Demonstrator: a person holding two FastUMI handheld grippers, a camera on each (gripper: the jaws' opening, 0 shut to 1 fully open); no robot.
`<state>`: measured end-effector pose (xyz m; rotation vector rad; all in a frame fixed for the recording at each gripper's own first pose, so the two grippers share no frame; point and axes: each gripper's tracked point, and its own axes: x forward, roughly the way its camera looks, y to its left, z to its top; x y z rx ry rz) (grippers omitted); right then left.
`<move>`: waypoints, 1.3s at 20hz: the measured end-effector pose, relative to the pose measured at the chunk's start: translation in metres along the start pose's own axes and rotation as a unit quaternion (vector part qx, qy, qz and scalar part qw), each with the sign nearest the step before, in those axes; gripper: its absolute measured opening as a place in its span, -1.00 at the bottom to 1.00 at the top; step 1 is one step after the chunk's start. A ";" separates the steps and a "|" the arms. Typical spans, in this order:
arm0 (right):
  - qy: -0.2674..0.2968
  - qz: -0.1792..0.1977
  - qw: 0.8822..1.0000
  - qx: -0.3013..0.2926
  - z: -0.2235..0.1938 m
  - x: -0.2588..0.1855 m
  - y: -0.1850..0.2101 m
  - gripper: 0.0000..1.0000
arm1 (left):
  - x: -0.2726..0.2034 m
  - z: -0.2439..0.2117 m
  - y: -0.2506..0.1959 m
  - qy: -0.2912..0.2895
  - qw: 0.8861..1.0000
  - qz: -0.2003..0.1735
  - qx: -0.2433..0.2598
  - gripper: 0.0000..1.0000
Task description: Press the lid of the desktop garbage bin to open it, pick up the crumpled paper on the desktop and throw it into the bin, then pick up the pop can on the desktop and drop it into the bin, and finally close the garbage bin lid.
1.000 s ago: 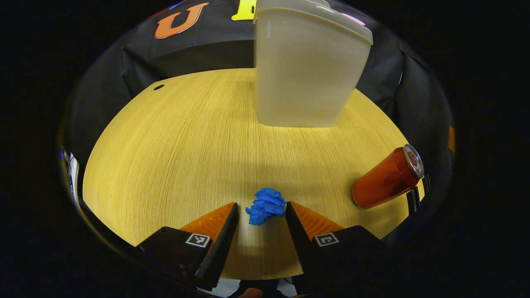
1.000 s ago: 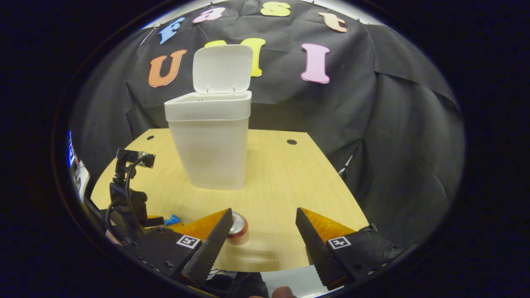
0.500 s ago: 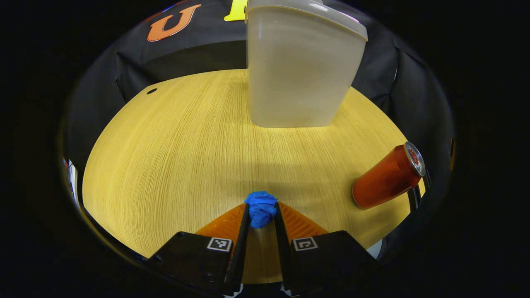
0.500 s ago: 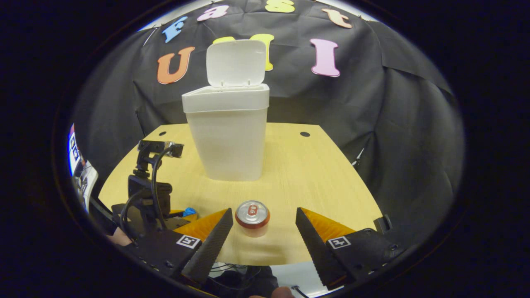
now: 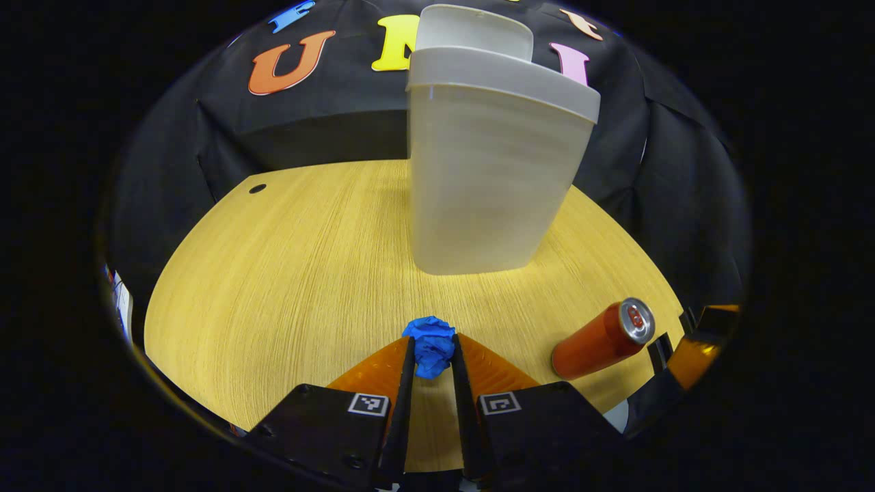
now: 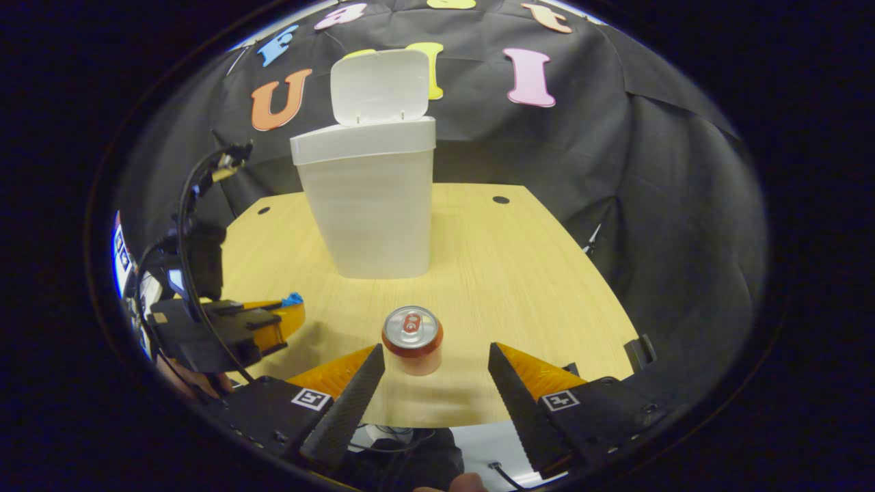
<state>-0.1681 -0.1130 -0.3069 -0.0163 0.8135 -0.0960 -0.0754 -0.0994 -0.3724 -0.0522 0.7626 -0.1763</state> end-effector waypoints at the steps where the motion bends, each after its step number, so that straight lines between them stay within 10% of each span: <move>1: 0.004 0.002 1.000 0.001 -0.003 0.002 0.002 0.96 | -0.004 0.009 0.001 -0.010 1.000 -0.001 -0.003 -0.31; 26: 0.073 0.038 0.997 0.004 -0.050 0.115 0.024 0.92 | -0.107 0.210 0.025 -0.238 0.971 0.031 -0.002 -0.32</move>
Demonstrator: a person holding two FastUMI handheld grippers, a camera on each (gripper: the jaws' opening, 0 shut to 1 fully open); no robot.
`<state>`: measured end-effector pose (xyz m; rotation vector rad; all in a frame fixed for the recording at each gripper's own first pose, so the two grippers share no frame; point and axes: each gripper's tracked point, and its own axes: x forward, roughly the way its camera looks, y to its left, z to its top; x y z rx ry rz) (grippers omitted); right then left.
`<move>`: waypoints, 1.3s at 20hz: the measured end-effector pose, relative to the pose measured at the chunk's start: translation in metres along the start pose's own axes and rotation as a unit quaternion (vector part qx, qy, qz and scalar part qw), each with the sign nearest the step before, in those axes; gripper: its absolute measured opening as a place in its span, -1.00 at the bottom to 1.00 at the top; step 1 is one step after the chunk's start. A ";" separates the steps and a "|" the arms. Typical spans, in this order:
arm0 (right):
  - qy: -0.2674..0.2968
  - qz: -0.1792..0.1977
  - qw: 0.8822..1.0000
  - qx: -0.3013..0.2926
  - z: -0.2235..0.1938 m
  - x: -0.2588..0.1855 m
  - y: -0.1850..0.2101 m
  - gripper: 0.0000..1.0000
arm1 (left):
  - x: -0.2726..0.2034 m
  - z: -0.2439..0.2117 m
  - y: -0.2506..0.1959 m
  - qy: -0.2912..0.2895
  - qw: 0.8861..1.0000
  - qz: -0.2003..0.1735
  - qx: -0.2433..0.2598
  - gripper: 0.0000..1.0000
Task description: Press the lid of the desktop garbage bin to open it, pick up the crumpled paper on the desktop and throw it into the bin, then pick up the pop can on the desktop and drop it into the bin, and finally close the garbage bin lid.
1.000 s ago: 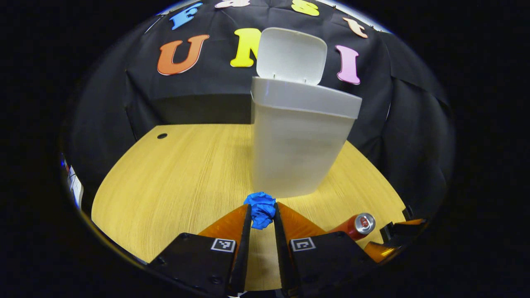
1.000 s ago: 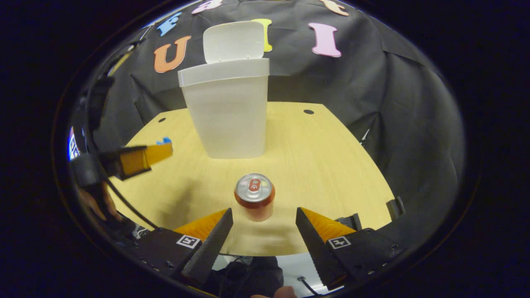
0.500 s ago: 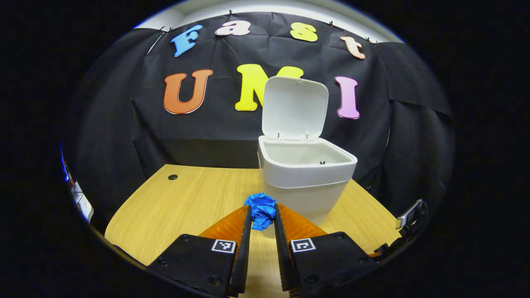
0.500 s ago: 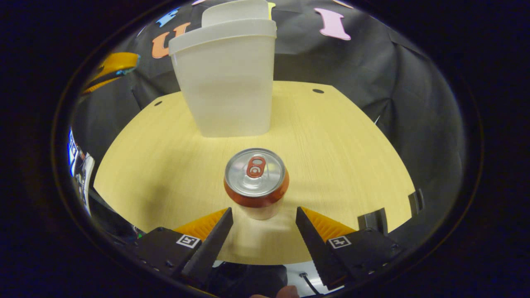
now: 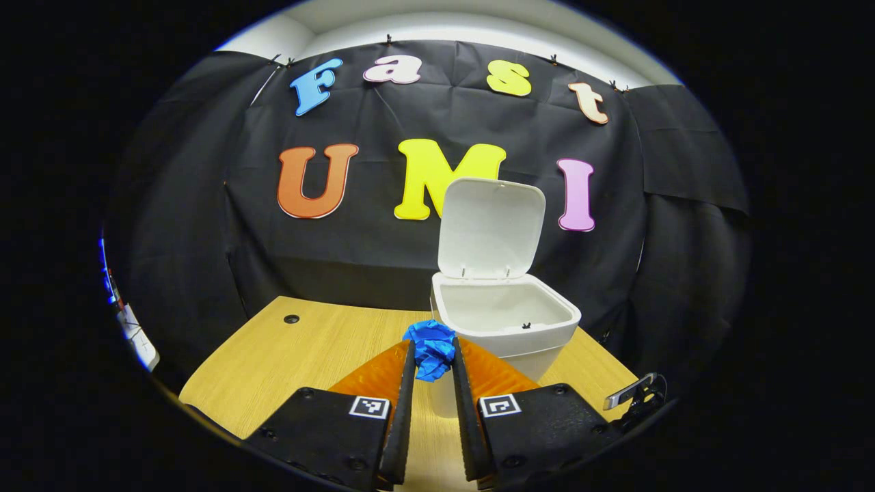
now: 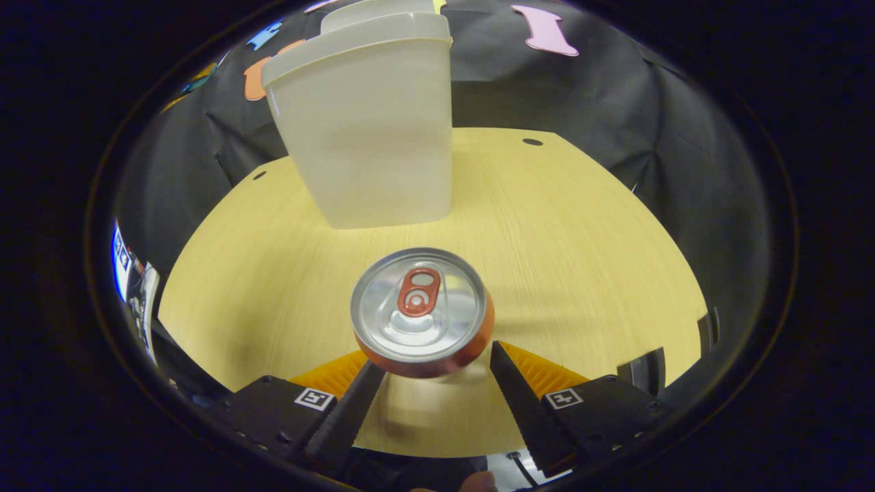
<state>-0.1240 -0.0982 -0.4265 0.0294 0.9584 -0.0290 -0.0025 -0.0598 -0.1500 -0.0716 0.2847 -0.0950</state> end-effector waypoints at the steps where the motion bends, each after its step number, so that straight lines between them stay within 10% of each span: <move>1: 0.001 0.003 1.000 -0.002 0.000 0.002 0.001 0.92 | -0.001 0.000 0.001 0.001 1.000 0.001 0.002 -0.33; 8: -0.021 0.005 1.000 -0.013 0.026 -0.008 0.003 0.61 | 0.002 0.006 0.001 -0.001 1.000 0.003 0.015 -0.31; 26: -0.159 -0.038 0.986 0.028 0.171 -0.131 -0.056 0.60 | 0.103 0.095 -0.067 -0.058 0.997 -0.052 0.019 -0.31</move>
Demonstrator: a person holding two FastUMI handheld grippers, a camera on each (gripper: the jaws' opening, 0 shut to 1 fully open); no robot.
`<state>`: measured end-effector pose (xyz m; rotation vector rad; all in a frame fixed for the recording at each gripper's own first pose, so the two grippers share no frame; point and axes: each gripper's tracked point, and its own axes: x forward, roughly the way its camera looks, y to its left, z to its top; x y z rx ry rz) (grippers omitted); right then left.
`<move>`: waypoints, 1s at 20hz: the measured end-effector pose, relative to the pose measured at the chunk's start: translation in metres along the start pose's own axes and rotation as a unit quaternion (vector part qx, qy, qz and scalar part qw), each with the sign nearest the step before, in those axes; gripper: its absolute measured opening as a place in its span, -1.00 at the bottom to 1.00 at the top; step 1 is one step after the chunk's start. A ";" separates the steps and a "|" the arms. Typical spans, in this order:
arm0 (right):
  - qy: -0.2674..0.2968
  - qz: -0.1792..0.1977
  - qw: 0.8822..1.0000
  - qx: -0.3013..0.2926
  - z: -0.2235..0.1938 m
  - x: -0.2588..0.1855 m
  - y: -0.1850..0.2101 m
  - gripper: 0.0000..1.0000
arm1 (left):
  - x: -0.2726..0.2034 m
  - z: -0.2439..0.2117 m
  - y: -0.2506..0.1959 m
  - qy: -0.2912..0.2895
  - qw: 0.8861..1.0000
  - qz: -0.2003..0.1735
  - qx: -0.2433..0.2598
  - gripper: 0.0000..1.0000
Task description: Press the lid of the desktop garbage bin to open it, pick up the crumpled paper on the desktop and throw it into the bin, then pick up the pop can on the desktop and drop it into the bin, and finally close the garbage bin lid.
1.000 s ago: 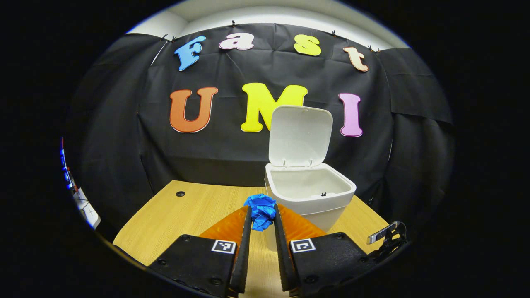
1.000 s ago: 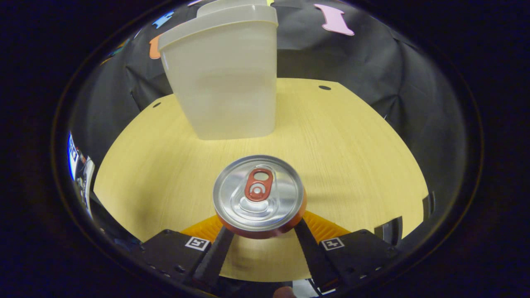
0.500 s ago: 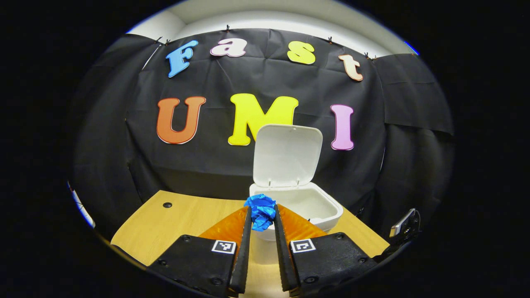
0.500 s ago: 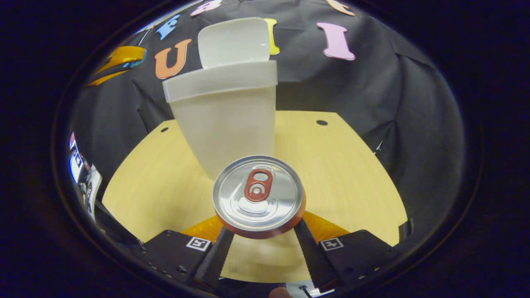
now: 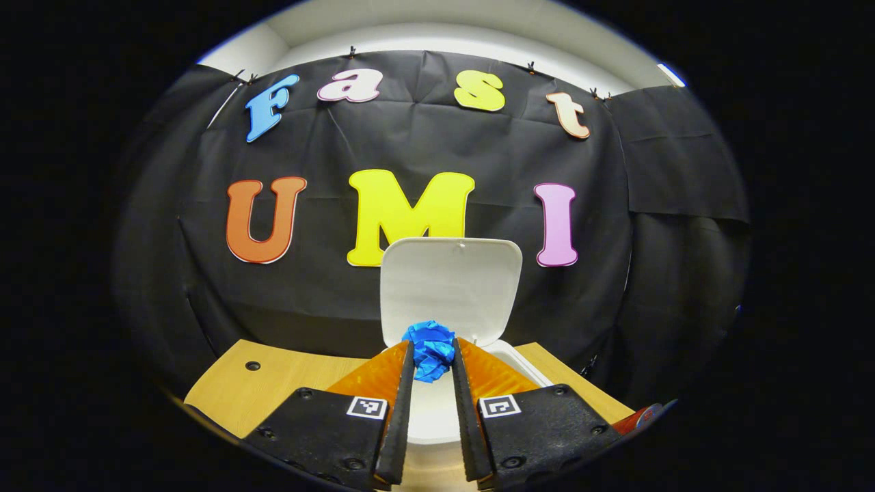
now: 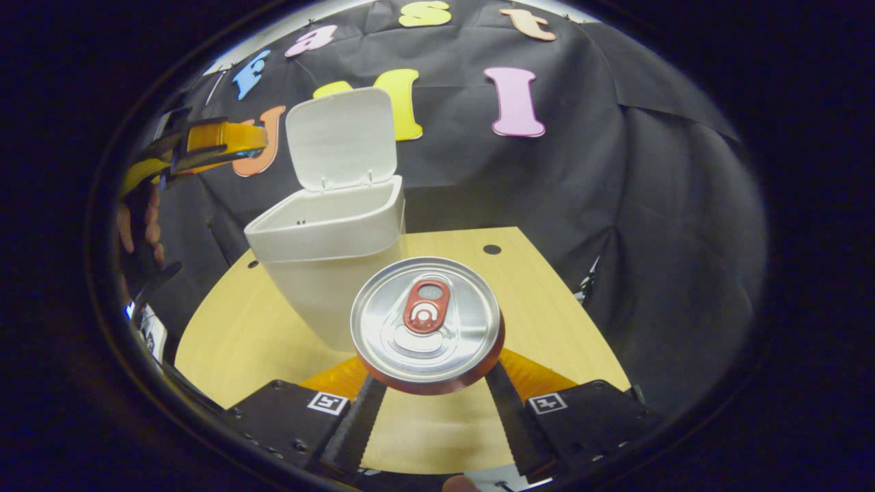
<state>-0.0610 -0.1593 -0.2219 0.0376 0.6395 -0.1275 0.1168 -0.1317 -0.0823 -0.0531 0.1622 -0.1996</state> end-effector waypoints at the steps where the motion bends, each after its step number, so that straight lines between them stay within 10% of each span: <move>1: -0.005 -0.005 1.000 -0.001 0.005 -0.002 -0.005 0.60 | 0.004 0.000 -0.001 0.001 1.000 0.002 -0.001 -0.30; 8: -0.012 -0.012 1.000 -0.007 0.022 -0.005 -0.015 0.60 | 0.024 -0.030 -0.005 0.049 0.998 0.002 -0.034 -0.13; 13: -0.020 -0.006 0.999 -0.026 0.037 -0.007 -0.012 0.60 | 0.027 -0.039 -0.003 0.058 0.998 0.009 -0.034 0.92; 20: -0.023 -0.001 0.999 -0.044 0.057 -0.008 -0.009 0.61 | 0.011 -0.036 0.016 0.046 0.998 0.025 -0.032 0.96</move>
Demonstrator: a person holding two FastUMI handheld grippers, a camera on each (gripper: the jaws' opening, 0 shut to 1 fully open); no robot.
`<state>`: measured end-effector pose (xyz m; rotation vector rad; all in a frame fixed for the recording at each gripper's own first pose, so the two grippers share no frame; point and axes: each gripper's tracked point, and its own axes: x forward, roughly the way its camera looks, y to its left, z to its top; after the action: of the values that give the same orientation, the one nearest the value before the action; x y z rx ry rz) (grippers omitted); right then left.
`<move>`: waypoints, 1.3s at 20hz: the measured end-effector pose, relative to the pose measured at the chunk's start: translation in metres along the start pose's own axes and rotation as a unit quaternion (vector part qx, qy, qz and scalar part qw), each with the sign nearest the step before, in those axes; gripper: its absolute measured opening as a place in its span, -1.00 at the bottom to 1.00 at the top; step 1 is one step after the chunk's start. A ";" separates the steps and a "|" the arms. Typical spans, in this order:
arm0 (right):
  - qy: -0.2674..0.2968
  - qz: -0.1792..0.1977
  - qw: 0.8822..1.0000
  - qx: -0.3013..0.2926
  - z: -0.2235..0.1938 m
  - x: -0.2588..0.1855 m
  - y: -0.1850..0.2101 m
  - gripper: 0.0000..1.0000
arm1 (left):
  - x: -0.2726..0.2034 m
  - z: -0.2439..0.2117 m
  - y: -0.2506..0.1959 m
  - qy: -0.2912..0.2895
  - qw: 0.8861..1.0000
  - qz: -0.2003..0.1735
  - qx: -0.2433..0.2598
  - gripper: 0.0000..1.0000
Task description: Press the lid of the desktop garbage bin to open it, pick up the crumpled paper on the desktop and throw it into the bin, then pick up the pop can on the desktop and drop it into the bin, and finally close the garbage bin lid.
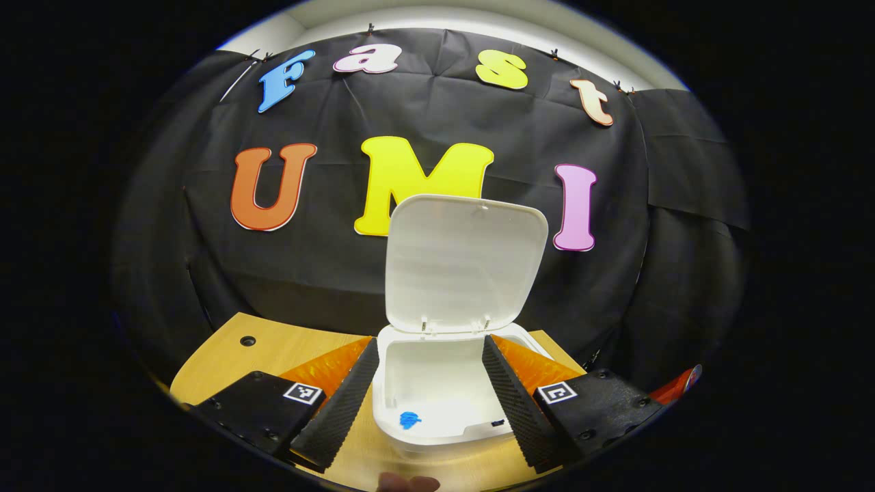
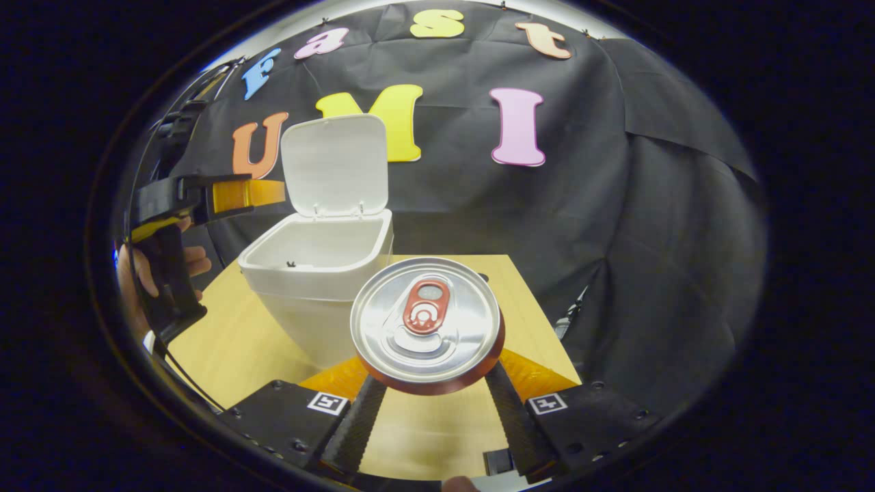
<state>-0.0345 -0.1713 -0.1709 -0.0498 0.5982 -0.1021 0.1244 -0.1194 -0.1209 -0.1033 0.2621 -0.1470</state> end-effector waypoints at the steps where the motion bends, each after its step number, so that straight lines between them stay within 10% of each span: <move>1: -0.003 0.002 1.000 -0.006 0.006 0.001 0.002 0.60 | -0.004 -0.001 0.004 -0.001 1.000 0.003 0.003 0.96; 26: -0.022 0.130 0.987 -0.095 0.127 0.087 0.150 0.60 | -0.164 -0.002 0.178 -0.043 0.975 0.218 -0.011 0.96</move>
<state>0.1209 -0.0295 -0.1269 -0.1576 0.5639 0.2090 -0.0097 0.0810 -0.1034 -0.0707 0.1954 0.2971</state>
